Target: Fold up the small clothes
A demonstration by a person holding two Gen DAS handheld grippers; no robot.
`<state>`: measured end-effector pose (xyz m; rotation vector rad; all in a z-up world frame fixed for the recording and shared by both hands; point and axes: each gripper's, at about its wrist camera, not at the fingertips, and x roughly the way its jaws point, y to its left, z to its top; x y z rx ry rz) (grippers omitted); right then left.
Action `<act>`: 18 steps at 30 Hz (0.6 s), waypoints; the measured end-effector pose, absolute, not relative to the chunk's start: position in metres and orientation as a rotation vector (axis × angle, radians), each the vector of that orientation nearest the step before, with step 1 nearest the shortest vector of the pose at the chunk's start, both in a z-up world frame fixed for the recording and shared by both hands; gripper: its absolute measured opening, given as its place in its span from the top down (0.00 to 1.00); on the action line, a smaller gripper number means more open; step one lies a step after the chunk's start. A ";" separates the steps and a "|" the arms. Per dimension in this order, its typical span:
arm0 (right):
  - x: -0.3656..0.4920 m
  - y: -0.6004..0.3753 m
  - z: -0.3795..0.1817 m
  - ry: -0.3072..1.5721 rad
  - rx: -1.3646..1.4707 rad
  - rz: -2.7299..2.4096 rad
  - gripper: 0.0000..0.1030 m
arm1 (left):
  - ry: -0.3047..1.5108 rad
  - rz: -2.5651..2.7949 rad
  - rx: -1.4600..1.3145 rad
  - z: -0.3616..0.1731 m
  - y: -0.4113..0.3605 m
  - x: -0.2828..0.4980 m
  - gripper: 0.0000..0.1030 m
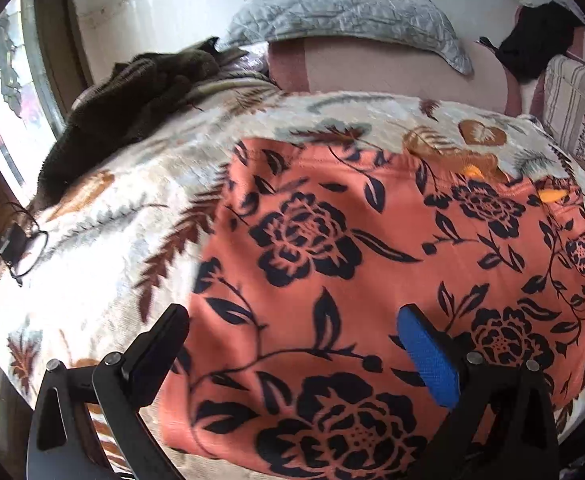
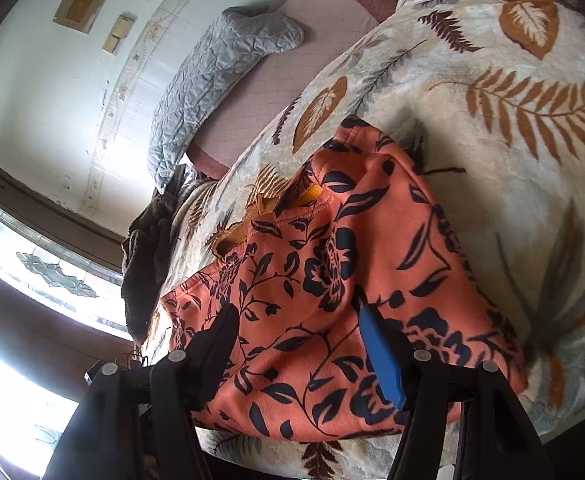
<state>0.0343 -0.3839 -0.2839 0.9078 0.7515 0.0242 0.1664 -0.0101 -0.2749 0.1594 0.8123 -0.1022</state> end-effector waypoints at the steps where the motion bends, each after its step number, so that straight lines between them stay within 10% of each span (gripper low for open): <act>1: 0.031 -0.387 -0.284 0.744 0.917 0.018 0.35 | 0.782 -0.075 0.158 -0.270 -0.006 0.165 0.00; 18: 0.159 -0.435 -0.335 0.813 1.068 -0.132 0.54 | 0.872 -0.032 0.206 -0.300 0.002 0.190 0.00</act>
